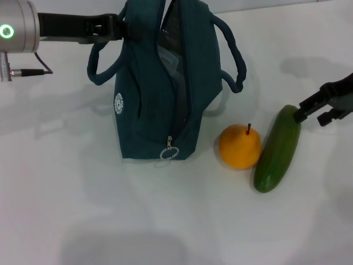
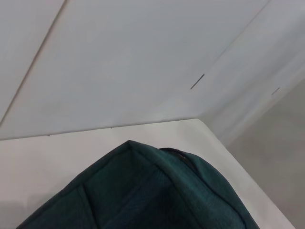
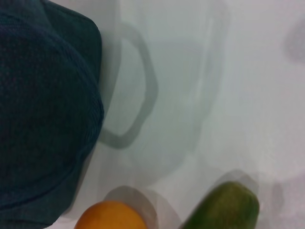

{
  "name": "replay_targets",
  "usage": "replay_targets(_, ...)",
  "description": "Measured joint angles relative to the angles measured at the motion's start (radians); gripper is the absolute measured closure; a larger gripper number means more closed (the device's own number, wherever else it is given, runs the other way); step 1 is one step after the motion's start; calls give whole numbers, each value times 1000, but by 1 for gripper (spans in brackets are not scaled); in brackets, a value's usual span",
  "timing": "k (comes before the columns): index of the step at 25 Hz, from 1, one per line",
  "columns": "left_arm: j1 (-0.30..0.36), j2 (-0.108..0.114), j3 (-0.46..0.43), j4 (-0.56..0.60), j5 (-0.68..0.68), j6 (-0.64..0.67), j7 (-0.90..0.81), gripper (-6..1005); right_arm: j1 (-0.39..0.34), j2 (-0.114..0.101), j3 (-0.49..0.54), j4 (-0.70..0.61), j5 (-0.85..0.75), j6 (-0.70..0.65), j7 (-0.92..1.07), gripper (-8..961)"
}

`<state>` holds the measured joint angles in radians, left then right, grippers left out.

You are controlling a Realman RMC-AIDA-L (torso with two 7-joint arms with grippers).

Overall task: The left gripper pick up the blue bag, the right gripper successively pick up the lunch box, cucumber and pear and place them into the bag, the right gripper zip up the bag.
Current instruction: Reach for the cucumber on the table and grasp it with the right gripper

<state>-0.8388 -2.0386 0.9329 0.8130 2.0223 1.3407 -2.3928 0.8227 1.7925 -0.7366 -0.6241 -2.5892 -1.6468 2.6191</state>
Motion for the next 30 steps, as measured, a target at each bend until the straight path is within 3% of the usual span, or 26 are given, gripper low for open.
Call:
replay_targets(17, 1, 0, 0, 0, -1, 0, 3, 955, 49, 51, -76, 16, -5, 86, -5, 191)
replay_targets(30, 1, 0, 0, 0, -2, -3, 3, 955, 80, 62, -106, 49, -8, 158, -6, 192)
